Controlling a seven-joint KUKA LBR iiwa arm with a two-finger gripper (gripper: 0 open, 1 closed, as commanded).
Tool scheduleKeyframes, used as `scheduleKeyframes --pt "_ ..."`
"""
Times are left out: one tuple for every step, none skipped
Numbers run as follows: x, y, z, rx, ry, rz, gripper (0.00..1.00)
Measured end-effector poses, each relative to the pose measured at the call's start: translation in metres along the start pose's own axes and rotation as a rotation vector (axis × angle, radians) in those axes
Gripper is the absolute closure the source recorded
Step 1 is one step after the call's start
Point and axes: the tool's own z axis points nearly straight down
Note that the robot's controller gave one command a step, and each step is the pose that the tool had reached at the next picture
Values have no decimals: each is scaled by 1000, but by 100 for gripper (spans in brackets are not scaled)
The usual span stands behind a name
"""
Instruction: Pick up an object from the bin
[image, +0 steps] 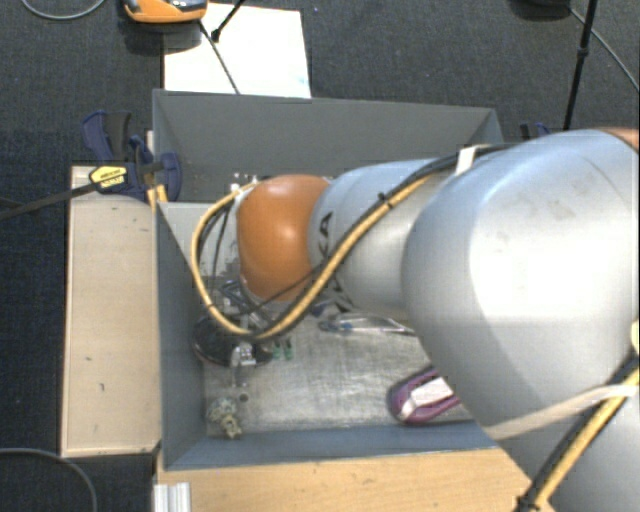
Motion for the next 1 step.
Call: scheduleKeyframes --pt "-1 -5 -1 4 1 7 100"
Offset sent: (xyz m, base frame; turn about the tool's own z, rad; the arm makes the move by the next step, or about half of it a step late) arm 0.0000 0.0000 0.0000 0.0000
